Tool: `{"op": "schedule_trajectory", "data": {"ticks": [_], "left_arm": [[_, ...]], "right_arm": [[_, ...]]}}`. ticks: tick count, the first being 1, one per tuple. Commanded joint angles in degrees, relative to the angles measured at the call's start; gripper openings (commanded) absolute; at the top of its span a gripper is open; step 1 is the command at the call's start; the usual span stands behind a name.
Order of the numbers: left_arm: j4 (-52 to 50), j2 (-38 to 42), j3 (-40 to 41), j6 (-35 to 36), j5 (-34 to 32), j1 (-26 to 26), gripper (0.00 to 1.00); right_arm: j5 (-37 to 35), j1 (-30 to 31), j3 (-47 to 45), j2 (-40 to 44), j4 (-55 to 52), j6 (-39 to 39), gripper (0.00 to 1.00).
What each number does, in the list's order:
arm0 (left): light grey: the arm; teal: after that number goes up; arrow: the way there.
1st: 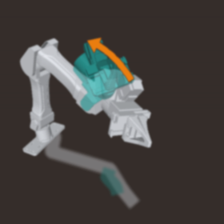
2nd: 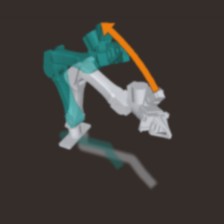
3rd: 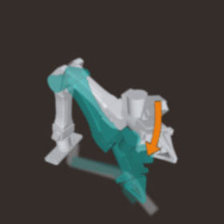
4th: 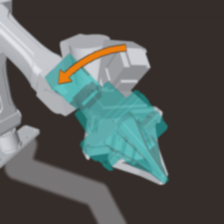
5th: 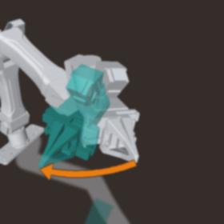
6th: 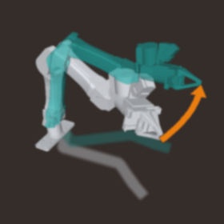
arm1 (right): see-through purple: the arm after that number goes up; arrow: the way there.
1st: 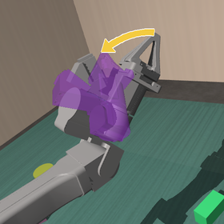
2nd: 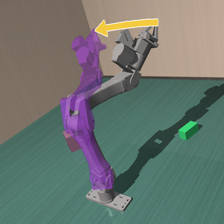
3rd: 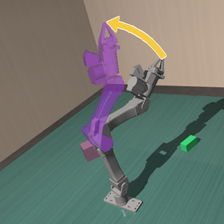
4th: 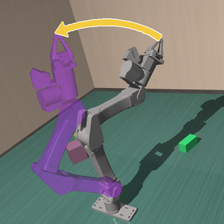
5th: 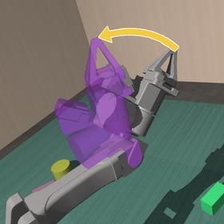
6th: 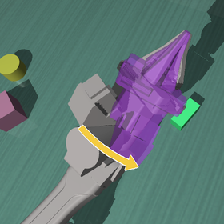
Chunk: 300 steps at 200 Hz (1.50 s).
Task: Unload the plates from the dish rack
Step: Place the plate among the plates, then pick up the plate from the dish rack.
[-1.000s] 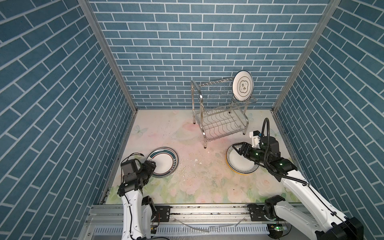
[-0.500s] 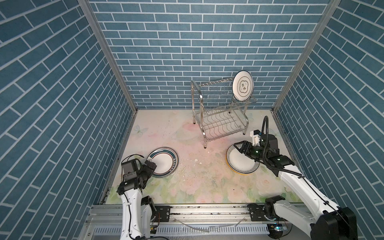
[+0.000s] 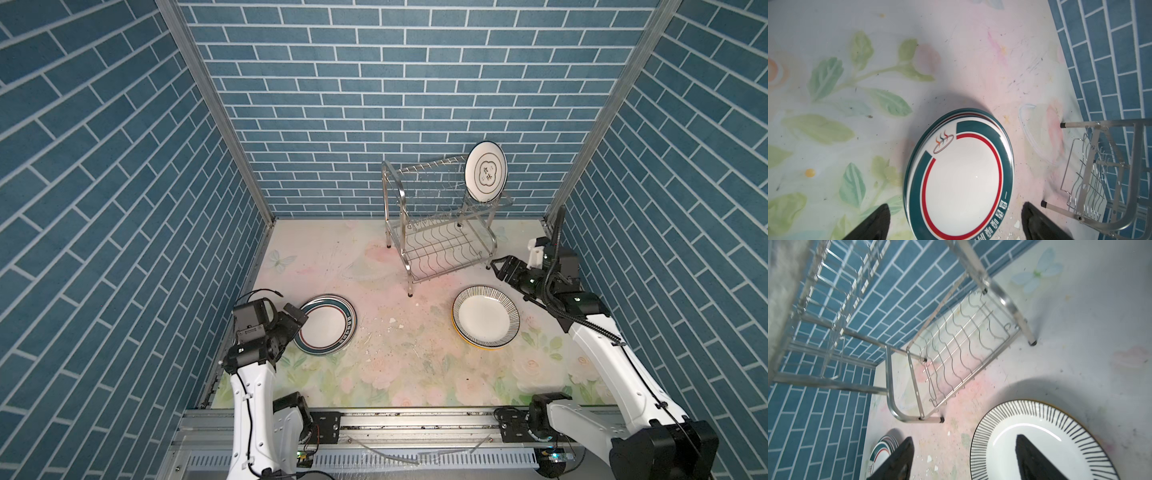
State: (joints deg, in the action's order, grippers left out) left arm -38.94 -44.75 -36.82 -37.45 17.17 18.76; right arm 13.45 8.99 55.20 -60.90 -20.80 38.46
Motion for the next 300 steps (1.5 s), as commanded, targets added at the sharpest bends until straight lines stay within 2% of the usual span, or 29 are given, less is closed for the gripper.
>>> {"op": "schedule_trajectory", "data": {"ticks": [1, 46, 57, 60, 62, 66, 127, 175, 216, 300], "left_arm": [[-3.02, -2.91, -6.19, 3.75, -2.93, -5.68, 0.99], [-4.16, -10.25, -17.54, 3.18, -13.37, -26.27, 0.99], [-4.04, -11.5, -19.6, 2.92, -15.58, -30.11, 0.99], [-3.94, -11.83, -20.07, 2.91, -15.97, -31.27, 0.99], [-3.77, -12.02, -20.4, 2.96, -16.14, -31.89, 0.99], [-3.55, -12.41, -20.95, 2.97, -16.35, -33.0, 0.99], [-1.03, -17.9, -27.28, 3.7, -17.17, -45.75, 0.99], [-0.26, -17.66, -27.11, 3.24, -18.22, -50.9, 0.99], [0.81, -18.27, -25.29, 3.02, -17.13, -51.9, 0.99], [1.85, -16.25, -23.04, 2.47, -16.9, -51.9, 0.99]], "right_arm": [[-5.11, -1.44, 9.05, -2.03, -4.28, -3.83, 0.8], [-5.98, -2.16, 30.0, -11.71, -10.45, -7.79, 0.83], [-5.29, -2.17, 34.86, -14.45, -11.51, -8.62, 0.86], [-5.14, -2.19, 36.06, -15.01, -11.54, -8.78, 0.89], [-5.0, -2.22, 36.74, -15.58, -11.55, -8.82, 0.96], [-4.98, -2.23, 38.24, -16.49, -11.61, -8.92, 0.98], [-0.85, -2.17, 56.71, -31.71, -11.65, -9.54, 0.99], [2.87, -2.17, 62.51, -38.87, -8.54, -11.36, 0.99], [4.72, -2.16, 62.89, -40.58, -6.63, -11.17, 0.98], [7.59, -2.2, 64.43, -44.35, -5.03, -10.43, 0.72]]}}
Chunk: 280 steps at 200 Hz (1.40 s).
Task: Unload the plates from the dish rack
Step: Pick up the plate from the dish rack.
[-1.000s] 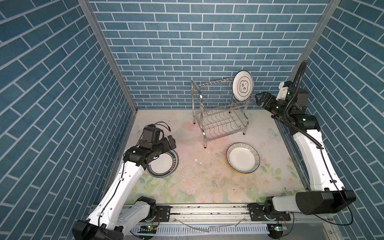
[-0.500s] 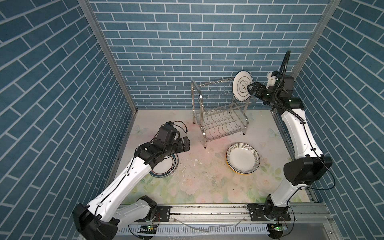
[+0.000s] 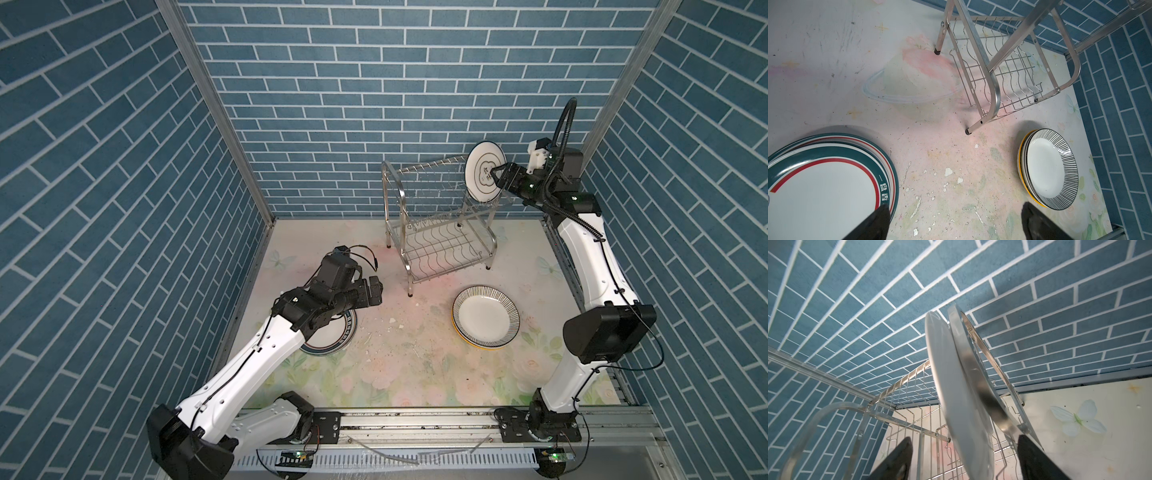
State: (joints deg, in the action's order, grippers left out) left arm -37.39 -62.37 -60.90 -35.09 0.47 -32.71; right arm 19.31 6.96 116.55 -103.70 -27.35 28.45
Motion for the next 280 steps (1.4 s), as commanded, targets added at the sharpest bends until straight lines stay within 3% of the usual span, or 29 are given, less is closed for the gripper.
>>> {"op": "schedule_trajectory", "data": {"ticks": [1, 72, 141, 213, 280], "left_arm": [[0.34, 1.37, 1.09, 0.11, -0.16, -0.43, 0.99], [0.04, 1.04, 1.01, 0.49, -0.12, -0.43, 0.99], [1.71, 0.05, 1.84, 0.2, 0.93, -0.44, 0.99], [2.07, 0.4, 2.46, 0.2, 1.11, -0.5, 0.99], [2.39, 0.33, 2.81, 0.29, 1.2, -0.35, 0.99]], "right_arm": [[1.76, -0.18, 3.12, -1.62, 1.52, -0.37, 0.72], [3.37, -0.1, 4.4, -3.88, 1.44, -0.41, 0.51], [2.4, -0.08, 2.49, -0.75, -0.64, -2.26, 0.54], [4.83, 0.03, 0.76, -0.58, 1.29, -0.44, 0.45], [5.32, 1.04, 3.74, -3.29, -0.6, -0.66, 0.42]]}}
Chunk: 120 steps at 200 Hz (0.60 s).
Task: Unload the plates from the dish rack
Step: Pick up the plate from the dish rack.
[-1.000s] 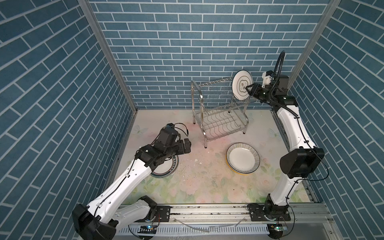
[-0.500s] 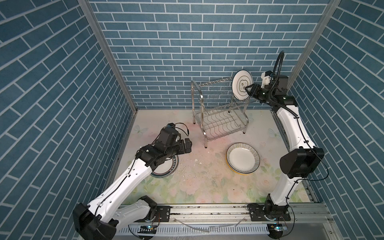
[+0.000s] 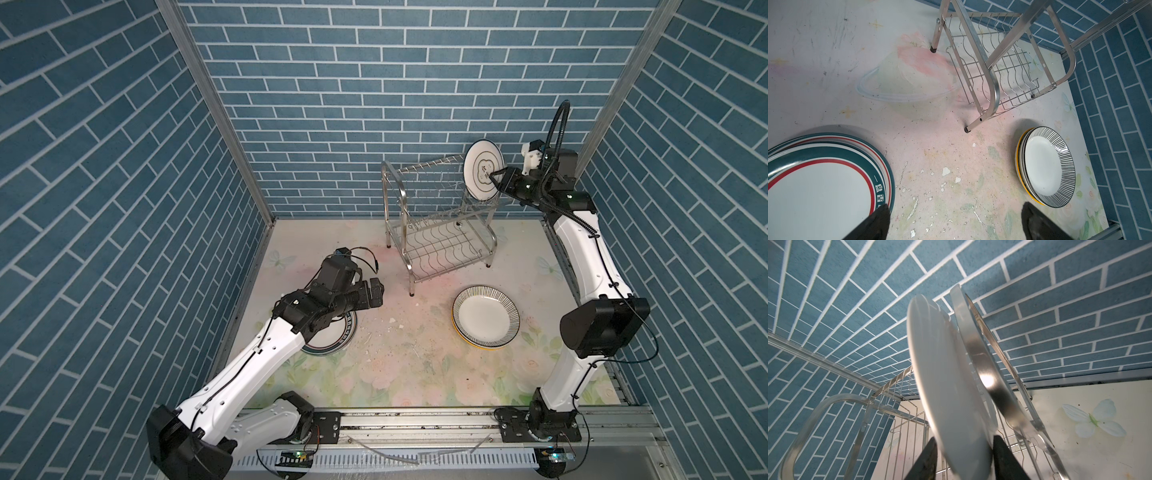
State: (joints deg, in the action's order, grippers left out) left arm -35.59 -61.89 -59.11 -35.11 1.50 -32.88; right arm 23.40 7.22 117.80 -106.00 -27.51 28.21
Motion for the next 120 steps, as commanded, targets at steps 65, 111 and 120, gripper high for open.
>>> {"op": "schedule_trajectory", "data": {"ticks": [65, 111, 120], "left_arm": [[0.63, 0.16, 1.19, 0.49, 0.15, 0.0, 0.99], [0.98, 0.34, 1.81, 0.35, 0.35, 0.06, 0.99], [1.0, 0.45, 1.98, 0.31, 0.4, 0.1, 0.99]], "right_arm": [[-2.73, 2.17, 4.35, -3.25, -2.13, -2.75, 0.41], [-7.62, 3.48, 5.18, -4.22, -2.19, -5.73, 0.4], [-8.58, 3.66, 5.19, -4.38, -2.03, -6.12, 0.38]]}}
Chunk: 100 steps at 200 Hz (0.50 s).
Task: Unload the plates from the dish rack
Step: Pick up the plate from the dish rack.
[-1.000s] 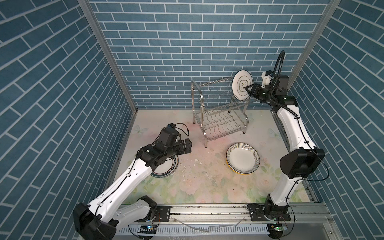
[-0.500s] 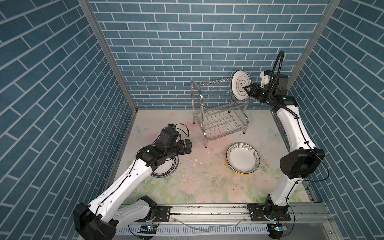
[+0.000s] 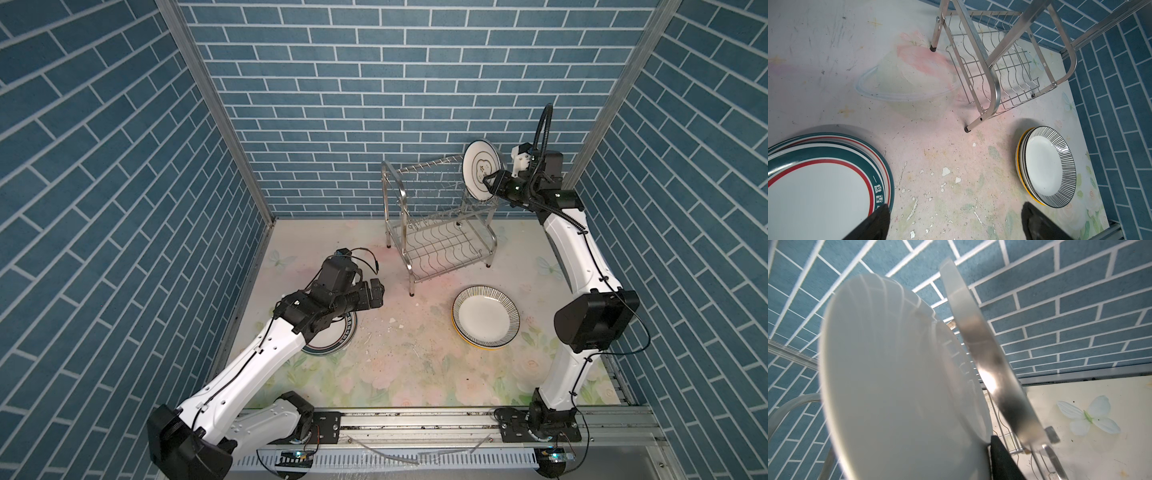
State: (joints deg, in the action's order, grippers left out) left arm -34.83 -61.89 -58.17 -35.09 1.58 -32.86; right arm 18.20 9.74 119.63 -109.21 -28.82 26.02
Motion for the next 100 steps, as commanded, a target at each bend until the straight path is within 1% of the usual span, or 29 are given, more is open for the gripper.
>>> {"op": "schedule_trajectory", "data": {"ticks": [1, 52, 100], "left_arm": [[0.26, 0.4, 1.04, 0.29, 0.33, 0.12, 0.99], [0.61, 1.24, 1.96, 0.11, 0.59, 0.27, 0.99], [0.99, 1.59, 2.8, -0.02, 0.95, 0.43, 0.99]], "right_arm": [[-3.45, 1.16, 3.34, -1.18, -0.71, -3.95, 0.38], [-6.47, 1.42, 1.38, -1.18, 2.49, -5.01, 0.32], [-6.5, 1.51, -0.39, -1.01, 5.32, -5.37, 0.26]]}}
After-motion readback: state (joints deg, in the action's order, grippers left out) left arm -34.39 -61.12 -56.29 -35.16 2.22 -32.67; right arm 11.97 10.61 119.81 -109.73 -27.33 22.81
